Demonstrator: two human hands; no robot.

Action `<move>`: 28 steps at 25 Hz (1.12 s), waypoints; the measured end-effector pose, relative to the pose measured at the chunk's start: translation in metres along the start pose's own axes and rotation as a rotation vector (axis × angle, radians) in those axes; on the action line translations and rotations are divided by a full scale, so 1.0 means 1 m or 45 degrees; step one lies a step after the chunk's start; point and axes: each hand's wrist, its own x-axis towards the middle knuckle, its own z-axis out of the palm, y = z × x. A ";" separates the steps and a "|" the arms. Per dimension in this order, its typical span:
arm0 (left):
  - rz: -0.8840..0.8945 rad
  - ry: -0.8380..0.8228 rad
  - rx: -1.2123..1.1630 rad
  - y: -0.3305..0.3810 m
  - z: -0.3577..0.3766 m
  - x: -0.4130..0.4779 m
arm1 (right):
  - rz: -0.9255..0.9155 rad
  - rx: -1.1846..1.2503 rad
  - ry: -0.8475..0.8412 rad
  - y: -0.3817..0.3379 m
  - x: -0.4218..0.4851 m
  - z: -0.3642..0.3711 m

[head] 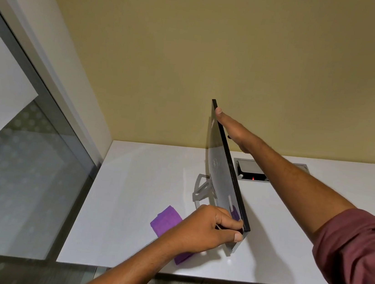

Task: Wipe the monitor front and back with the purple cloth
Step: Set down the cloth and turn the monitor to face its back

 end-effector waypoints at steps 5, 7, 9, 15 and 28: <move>-0.075 0.016 -0.050 -0.001 -0.024 -0.008 | -0.023 -0.150 0.086 0.021 -0.023 0.004; -0.097 0.070 0.022 -0.005 -0.044 -0.003 | -0.045 -0.211 0.087 0.032 -0.042 0.004; -0.117 0.169 0.130 -0.009 -0.069 0.010 | -0.050 -0.273 0.072 0.041 -0.069 0.005; -0.117 0.518 0.790 -0.019 -0.146 0.097 | 0.039 -0.199 0.103 0.057 -0.165 0.013; 0.096 0.274 1.528 0.024 -0.205 0.228 | 0.107 -0.237 0.330 0.082 -0.246 0.036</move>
